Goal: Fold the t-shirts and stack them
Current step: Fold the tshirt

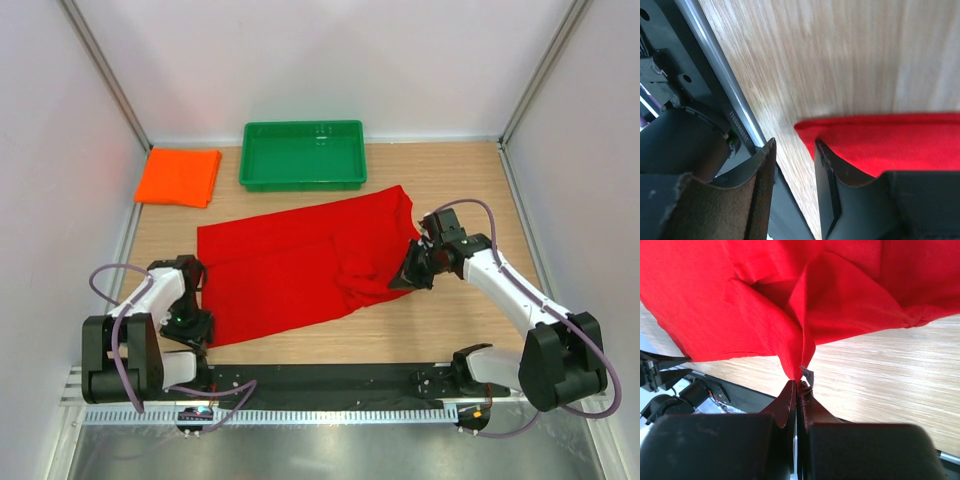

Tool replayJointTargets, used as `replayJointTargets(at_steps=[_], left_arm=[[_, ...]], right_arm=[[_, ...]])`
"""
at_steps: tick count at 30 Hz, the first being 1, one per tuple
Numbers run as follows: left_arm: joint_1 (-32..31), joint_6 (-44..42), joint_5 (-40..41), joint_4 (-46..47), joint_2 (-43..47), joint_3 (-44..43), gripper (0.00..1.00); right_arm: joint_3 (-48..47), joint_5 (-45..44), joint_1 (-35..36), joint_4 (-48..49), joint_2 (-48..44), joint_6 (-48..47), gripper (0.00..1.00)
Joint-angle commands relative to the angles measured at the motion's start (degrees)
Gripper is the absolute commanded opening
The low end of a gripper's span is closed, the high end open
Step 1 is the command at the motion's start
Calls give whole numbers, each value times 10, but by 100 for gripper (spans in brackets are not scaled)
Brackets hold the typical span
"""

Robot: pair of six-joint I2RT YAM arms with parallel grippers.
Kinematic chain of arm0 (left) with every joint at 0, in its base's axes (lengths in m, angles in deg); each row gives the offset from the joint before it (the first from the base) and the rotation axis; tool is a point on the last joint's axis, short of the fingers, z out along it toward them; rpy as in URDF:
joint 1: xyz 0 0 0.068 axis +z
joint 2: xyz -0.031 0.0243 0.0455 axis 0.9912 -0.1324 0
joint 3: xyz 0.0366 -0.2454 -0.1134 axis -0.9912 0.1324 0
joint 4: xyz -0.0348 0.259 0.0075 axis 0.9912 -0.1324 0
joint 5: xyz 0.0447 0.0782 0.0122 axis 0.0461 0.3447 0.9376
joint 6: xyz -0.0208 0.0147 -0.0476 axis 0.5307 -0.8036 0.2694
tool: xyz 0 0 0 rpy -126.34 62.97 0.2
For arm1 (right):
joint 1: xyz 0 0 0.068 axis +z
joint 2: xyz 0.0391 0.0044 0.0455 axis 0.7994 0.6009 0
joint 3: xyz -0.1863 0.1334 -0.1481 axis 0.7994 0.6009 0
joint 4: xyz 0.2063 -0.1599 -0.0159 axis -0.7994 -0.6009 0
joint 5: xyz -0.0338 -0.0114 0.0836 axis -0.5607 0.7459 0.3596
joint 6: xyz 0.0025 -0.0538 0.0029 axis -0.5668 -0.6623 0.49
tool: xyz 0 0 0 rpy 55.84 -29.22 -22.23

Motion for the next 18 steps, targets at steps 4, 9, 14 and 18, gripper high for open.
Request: replayJointTargets(at_steps=[4, 9, 14, 18], left_arm=[[13, 28, 30, 56, 5, 10, 38], [17, 10, 36, 79, -1, 3, 38], [16, -3, -5, 85, 3, 6, 39], [16, 3, -18, 65, 29, 3, 38]], right_arm=[[-36, 1, -2, -13, -28, -4, 1], [-39, 0, -3, -26, -44, -5, 1], [-36, 0, -4, -26, -49, -1, 1], [-35, 2, -3, -23, -47, 3, 1]])
